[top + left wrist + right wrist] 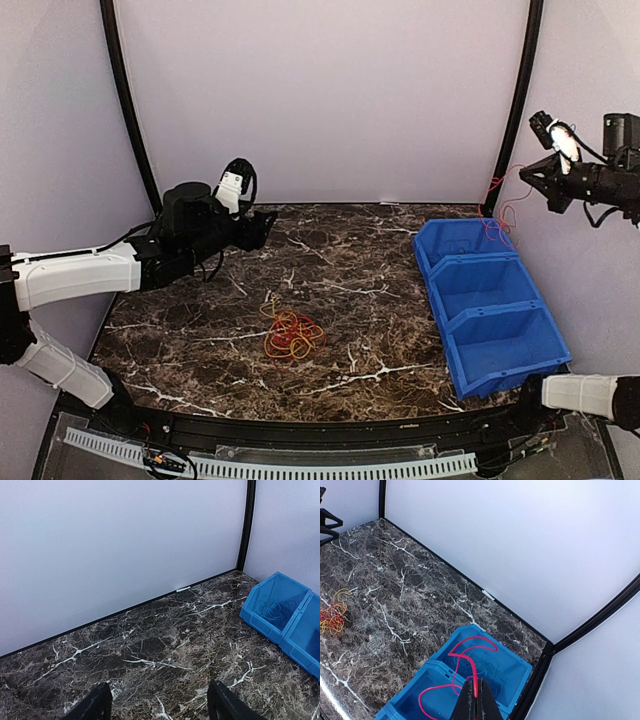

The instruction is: Untangle the cables

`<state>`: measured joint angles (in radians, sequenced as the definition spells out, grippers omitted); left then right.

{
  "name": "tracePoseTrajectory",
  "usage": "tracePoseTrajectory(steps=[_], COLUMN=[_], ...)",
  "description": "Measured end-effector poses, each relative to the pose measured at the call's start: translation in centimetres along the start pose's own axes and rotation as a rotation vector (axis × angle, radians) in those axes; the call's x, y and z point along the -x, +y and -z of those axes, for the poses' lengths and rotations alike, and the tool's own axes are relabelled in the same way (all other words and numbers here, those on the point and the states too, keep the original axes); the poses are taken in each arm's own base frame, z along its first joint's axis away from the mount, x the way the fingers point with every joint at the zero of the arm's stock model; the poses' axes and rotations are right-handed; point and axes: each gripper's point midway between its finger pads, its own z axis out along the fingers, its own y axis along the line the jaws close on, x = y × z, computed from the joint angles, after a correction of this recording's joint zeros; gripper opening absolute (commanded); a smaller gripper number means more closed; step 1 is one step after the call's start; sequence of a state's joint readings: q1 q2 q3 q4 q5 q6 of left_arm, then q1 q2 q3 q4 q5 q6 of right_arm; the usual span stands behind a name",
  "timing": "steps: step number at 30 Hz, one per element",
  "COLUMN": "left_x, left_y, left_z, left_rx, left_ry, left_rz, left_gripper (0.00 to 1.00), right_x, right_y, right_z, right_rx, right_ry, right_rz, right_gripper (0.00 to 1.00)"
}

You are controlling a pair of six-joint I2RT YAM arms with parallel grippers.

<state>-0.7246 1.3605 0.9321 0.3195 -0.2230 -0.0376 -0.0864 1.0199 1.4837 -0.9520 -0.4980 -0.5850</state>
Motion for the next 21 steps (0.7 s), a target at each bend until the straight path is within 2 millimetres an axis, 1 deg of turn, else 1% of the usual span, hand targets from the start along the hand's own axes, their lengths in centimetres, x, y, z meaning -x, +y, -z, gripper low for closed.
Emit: tracePoseTrajectory(steps=[1, 2, 5, 8, 12, 14, 16, 18, 21], left_x=[0.0, 0.0, 0.0, 0.0, 0.3, 0.4, 0.5, 0.5, 0.5], left_y=[0.0, 0.0, 0.1, 0.2, 0.3, 0.4, 0.4, 0.5, 0.5], left_z=[0.0, 0.0, 0.1, 0.2, 0.4, 0.5, 0.5, 0.5, 0.5], left_rx=[0.002, 0.003, 0.006, 0.010, 0.014, 0.018, 0.020, 0.021, 0.023], left_ry=[0.000, 0.000, -0.001, -0.003, -0.009, -0.013, -0.015, -0.016, -0.016], left_rz=[0.000, 0.000, -0.003, -0.007, -0.010, -0.010, -0.012, -0.013, -0.015], left_gripper=[0.68, 0.69, 0.69, 0.69, 0.68, 0.68, 0.69, 0.69, 0.69], right_x=[1.0, 1.6, 2.7, 2.7, 1.9, 1.0, -0.4, -2.2, -6.0], right_y=[-0.2, -0.2, -0.3, -0.2, 0.5, 1.0, 1.5, 2.1, 3.2], right_z=[0.6, 0.9, 1.6, 1.8, 2.1, 2.3, 2.1, 1.5, 0.0], right_rx=[-0.010, -0.015, -0.022, -0.021, -0.013, -0.015, -0.010, 0.001, 0.035], right_ry=[-0.027, -0.041, -0.069, -0.068, -0.046, -0.027, 0.000, 0.038, 0.122], right_rz=[0.013, 0.019, 0.030, 0.030, 0.028, 0.032, 0.031, 0.024, -0.005], right_gripper=[0.00, 0.00, 0.00, 0.00, 0.00, 0.00, 0.00, 0.00, 0.00])
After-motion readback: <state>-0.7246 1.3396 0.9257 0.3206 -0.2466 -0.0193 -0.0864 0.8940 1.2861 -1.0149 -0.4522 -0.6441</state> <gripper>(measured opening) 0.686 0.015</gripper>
